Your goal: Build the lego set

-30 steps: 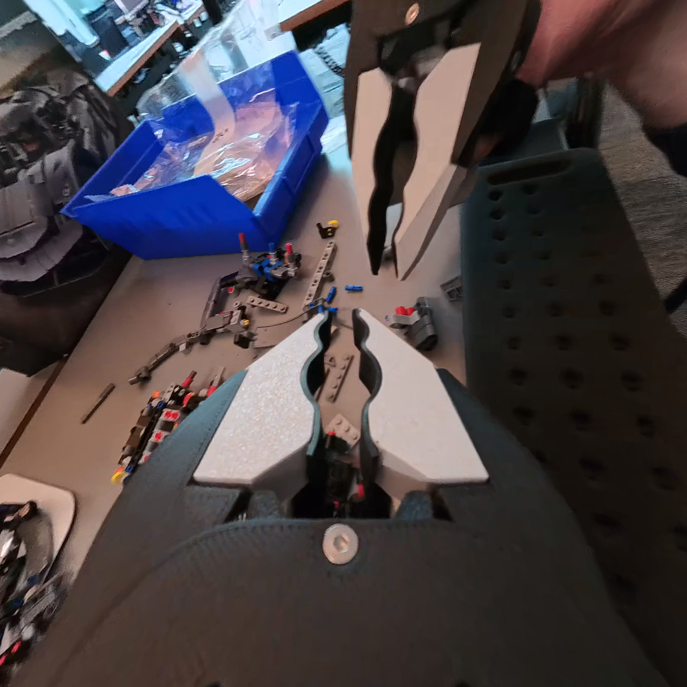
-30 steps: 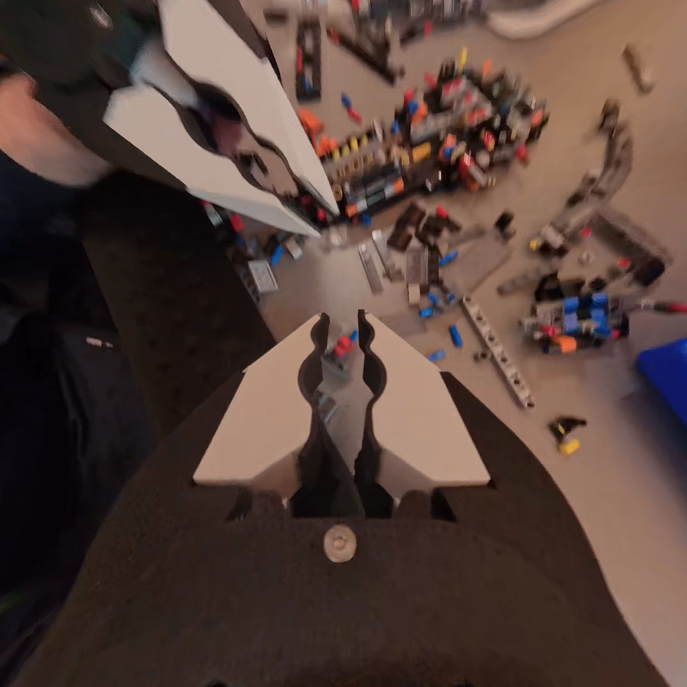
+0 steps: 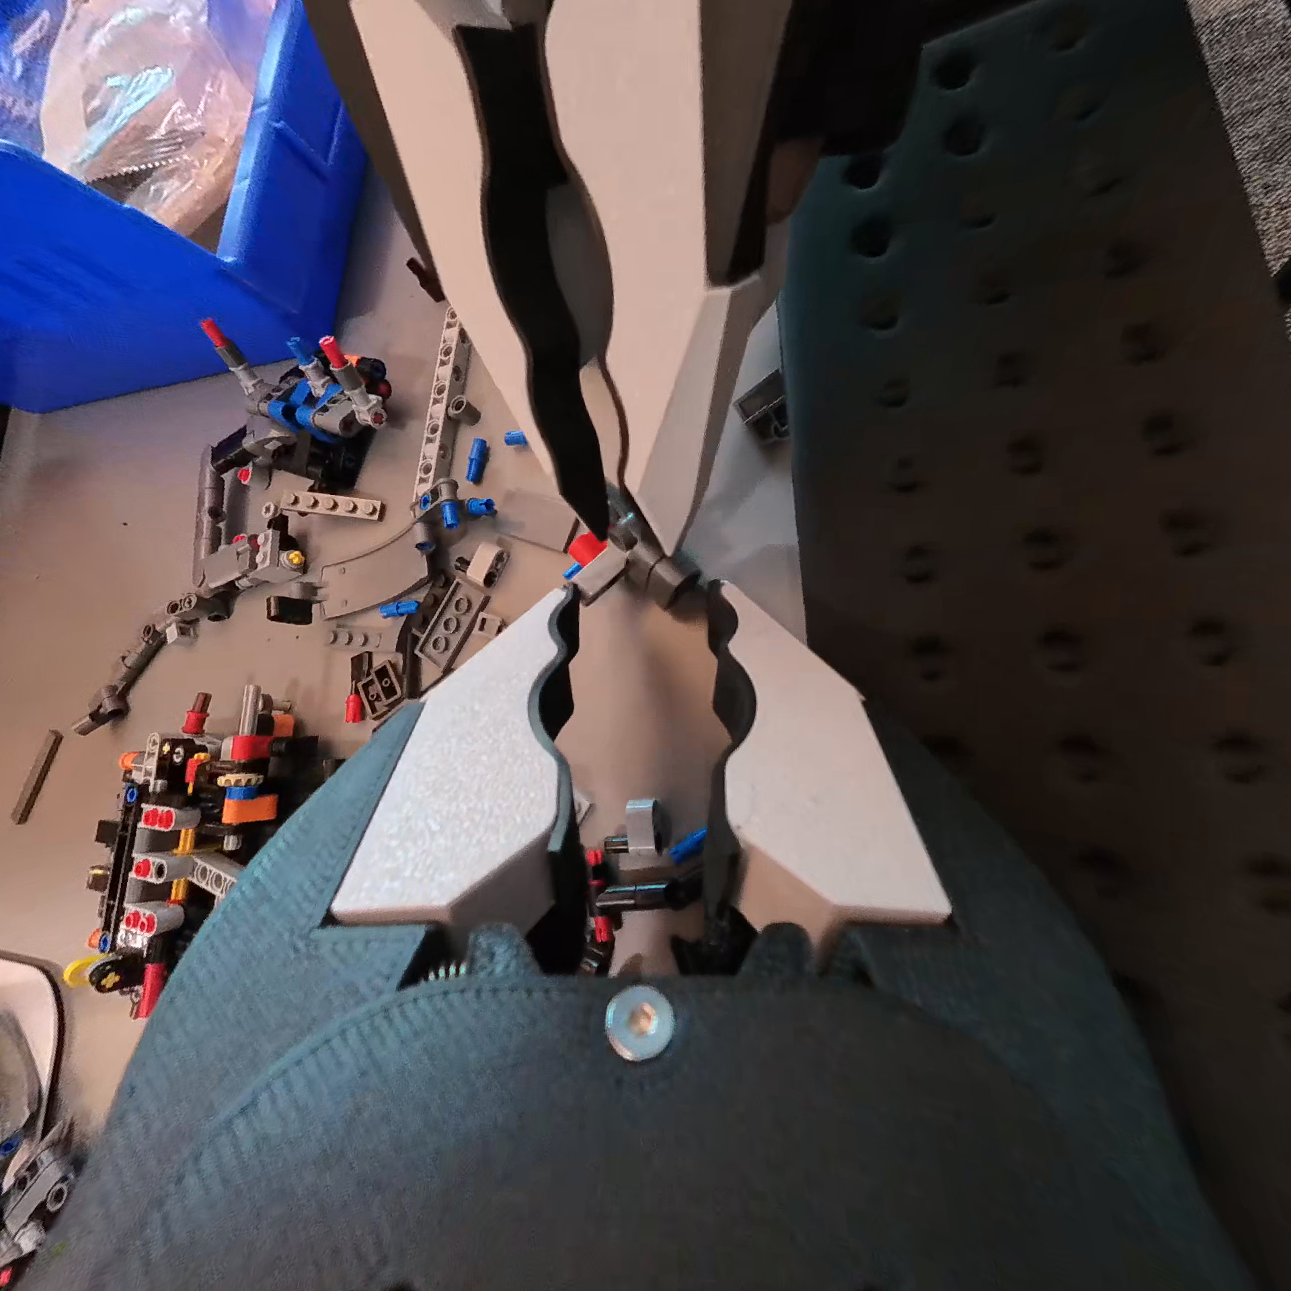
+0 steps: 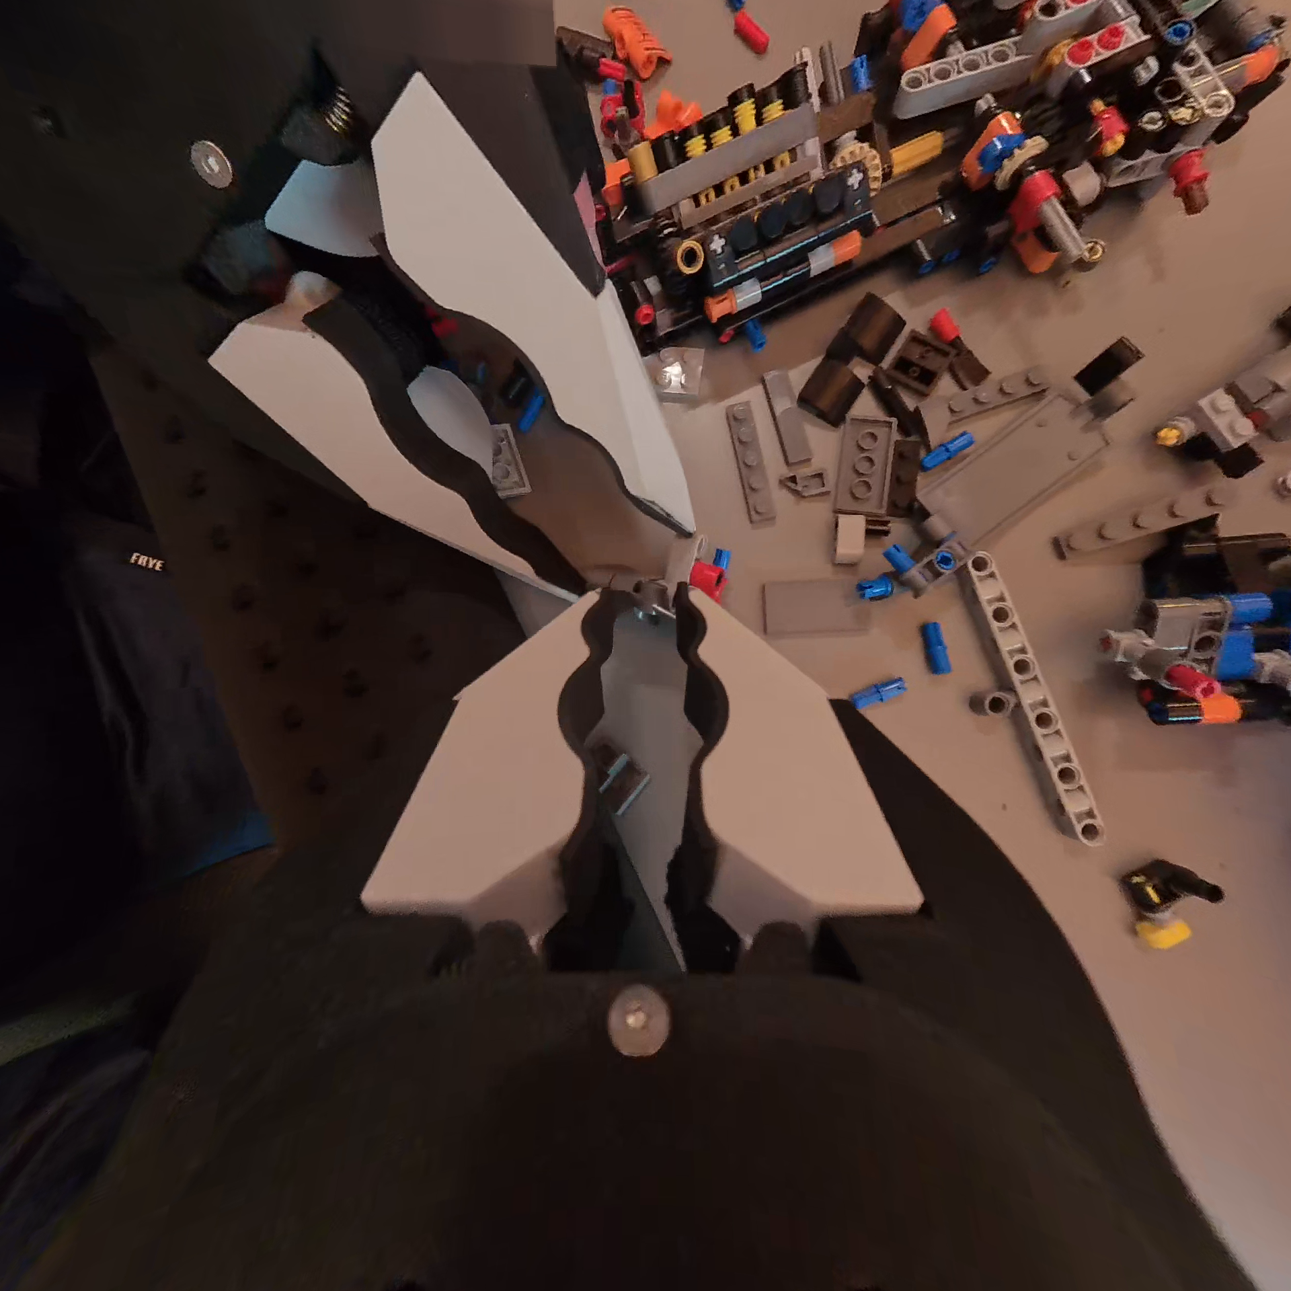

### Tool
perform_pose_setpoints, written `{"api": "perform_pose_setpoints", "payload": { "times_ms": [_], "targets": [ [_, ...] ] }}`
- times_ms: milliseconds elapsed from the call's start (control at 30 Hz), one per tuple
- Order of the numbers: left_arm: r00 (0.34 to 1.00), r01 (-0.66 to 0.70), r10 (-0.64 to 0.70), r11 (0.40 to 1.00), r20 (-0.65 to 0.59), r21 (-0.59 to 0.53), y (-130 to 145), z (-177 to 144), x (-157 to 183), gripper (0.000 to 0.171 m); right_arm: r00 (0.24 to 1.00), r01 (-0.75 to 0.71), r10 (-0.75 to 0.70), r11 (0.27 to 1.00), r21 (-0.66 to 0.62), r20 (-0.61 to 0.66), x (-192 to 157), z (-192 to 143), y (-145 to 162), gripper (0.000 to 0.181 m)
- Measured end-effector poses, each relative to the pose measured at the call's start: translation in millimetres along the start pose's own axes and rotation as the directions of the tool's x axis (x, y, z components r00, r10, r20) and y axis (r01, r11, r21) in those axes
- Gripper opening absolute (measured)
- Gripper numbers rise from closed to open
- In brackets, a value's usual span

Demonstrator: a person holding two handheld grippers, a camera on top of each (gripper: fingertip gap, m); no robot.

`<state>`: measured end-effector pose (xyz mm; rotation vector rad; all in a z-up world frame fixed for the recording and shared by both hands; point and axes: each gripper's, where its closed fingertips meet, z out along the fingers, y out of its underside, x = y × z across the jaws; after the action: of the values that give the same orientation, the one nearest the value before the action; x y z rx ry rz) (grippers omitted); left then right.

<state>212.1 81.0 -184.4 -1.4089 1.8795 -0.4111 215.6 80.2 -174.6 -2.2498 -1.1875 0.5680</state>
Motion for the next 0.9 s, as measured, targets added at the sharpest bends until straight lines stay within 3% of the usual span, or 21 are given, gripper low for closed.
{"api": "perform_pose_setpoints", "payload": {
  "times_ms": [167,367,567,900],
  "targets": [
    [1.0,-0.011,0.011,0.999,0.003,-0.03,4.5,3.1,0.4,0.037,0.996,0.021,-0.019,0.999,-0.027,0.086,-14.9,7.6,4.9,0.015],
    [1.0,-0.007,0.008,0.999,0.014,-0.039,6.7,2.6,-2.3,0.036,0.998,0.001,-0.002,1.0,0.01,0.069,-9.5,1.6,-1.9,0.012],
    [1.0,-0.024,0.024,0.998,-0.005,-0.058,10.7,3.5,2.0,0.015,1.0,-0.008,0.008,1.0,0.006,0.024,-0.7,-0.9,1.9,0.021],
    [0.989,-0.088,0.095,0.994,0.117,-0.057,5.0,-3.7,-13.5,0.015,0.999,-0.039,0.038,0.998,0.042,0.033,4.5,2.1,-4.0,0.02]
  ]
}}
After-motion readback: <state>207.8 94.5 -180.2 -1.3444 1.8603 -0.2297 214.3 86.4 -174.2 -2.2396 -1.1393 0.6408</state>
